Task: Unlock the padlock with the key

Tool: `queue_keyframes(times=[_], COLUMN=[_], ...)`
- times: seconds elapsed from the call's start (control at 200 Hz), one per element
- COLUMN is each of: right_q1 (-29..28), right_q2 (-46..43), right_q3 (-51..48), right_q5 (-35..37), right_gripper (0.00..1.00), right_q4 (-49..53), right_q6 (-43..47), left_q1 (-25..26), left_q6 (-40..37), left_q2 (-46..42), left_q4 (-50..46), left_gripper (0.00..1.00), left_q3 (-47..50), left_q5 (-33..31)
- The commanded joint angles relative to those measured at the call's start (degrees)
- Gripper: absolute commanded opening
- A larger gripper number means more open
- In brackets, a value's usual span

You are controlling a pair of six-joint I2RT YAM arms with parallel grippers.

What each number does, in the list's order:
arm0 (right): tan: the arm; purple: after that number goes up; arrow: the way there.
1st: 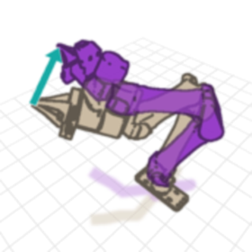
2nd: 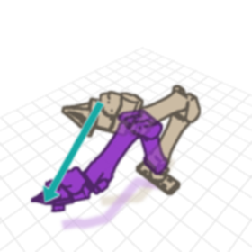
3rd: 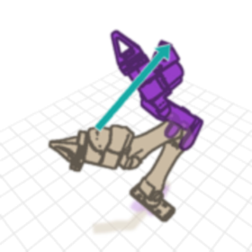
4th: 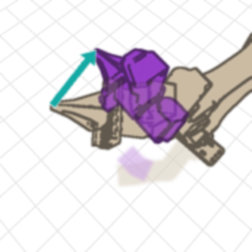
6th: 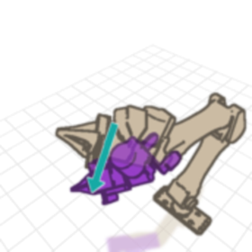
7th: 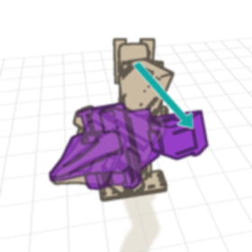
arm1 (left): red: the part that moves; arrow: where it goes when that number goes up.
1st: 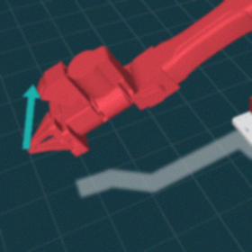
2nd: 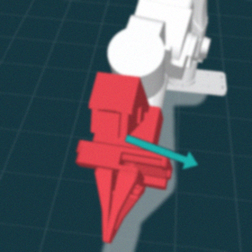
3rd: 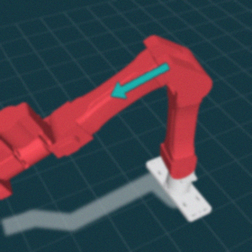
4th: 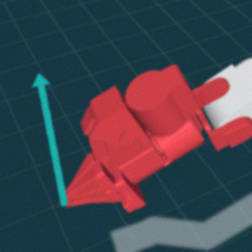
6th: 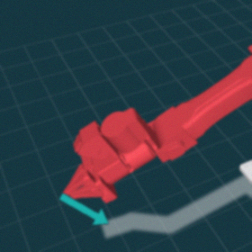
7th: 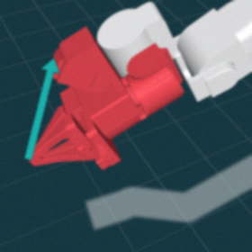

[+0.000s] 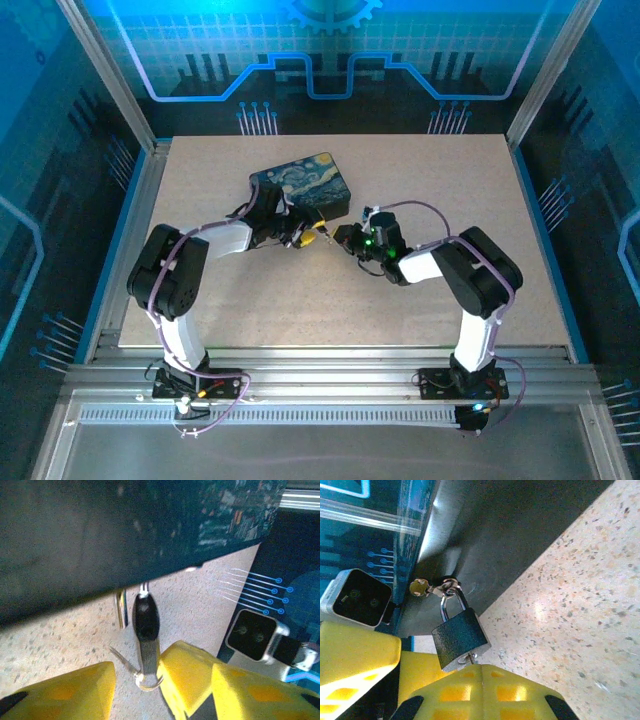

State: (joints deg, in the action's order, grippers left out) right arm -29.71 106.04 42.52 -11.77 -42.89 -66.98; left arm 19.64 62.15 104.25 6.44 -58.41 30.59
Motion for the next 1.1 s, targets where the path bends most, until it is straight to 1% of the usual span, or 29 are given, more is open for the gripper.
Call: queue_keyframes(times=[0.0, 0.04, 0.135, 0.175, 0.22, 0.29, 0.37, 0.465, 0.585, 0.695, 0.74, 0.835, 0.945, 1.005, 1.051, 1.096], right_q1=[1.0, 0.78, 0.25, 0.1, -0.06, -0.17, -0.26, -0.15, 0.07, -0.98, -1.42, -2.18, -3.09, -3.93, -4.57, -4.86], right_q2=[-3.53, -4.36, -5.91, -6.1, -6.13, -5.61, -3.81, 0.0, 4.97, 6.99, 7.66, 9.2, 10.82, 11.46, 12.02, 12.73], right_q3=[3.26, 4.49, 7.09, 7.51, 10.49, 12.96, 16.0, 20.46, 25.64, 26.55, 26.41, 26.38, 26.34, 26.62, 26.82, 27.16], right_q5=[2.72, 3.67, 5.5, 5.4, 5.1, 3.24, -0.71, -3.43, -5.12, -4.92, -4.29, -2.98, -2.45, -0.55, 1.01, 2.17], right_gripper=[0.17, 0.22, 0.31, 0.35, 0.39, 0.44, 0.5, 0.55, 0.58, 0.59, 0.59, 0.56, 0.51, 0.49, 0.45, 0.39], right_q4=[13.66, 17.29, 22.43, 24.05, 26.49, 29.5, 31.14, 34.33, 38.21, 38.59, 38.29, 38.23, 37.03, 36.88, 36.75, 36.7], right_q6=[10.94, 14.13, 23.61, 27.08, 31.45, 37.22, 42.9, 46.46, 47.05, 46.28, 45.26, 43.35, 40.97, 39.95, 39.57, 38.73], left_q1=[-0.21, -0.39, -1.47, -2.21, -2.88, -4.12, -6.13, -8.89, -12.12, -13.94, -14.08, -14.1, -14.23, -14.28, -14.28, -14.34], left_q6=[0.86, -0.42, -1.96, -2.33, -2.62, -3.42, -5.22, -8.69, -14.2, -18.27, -19.94, -23.41, -26.03, -27.02, -27.76, -28.36], left_q2=[-1.06, -2.32, -5.25, -6.23, -7.37, -9.17, -11.12, -12.68, -12.71, -12.03, -11.35, -9.02, -6.71, -5.78, -4.83, -3.9], left_q4=[-20.14, -22.34, -25.56, -26.61, -27.65, -28.98, -30.98, -33.42, -37.03, -38.32, -38.86, -39.03, -38.56, -38.02, -37.25, -36.42], left_gripper=[0.57, 0.58, 0.58, 0.58, 0.58, 0.59, 0.59, 0.59, 0.59, 0.6, 0.6, 0.59, 0.58, 0.57, 0.57, 0.57], left_q3=[1.17, 0.64, 0.32, 0.29, 0.33, 0.4, -0.3, -2.28, -6.52, -10.37, -12.24, -15.8, -18.84, -20.09, -20.93, -21.84], left_q5=[0.93, 0.09, -1.49, -1.91, -2.26, -3.06, -4.5, -6.67, -11.58, -16.25, -18.54, -21.37, -26.75, -29.41, -31.02, -32.31])
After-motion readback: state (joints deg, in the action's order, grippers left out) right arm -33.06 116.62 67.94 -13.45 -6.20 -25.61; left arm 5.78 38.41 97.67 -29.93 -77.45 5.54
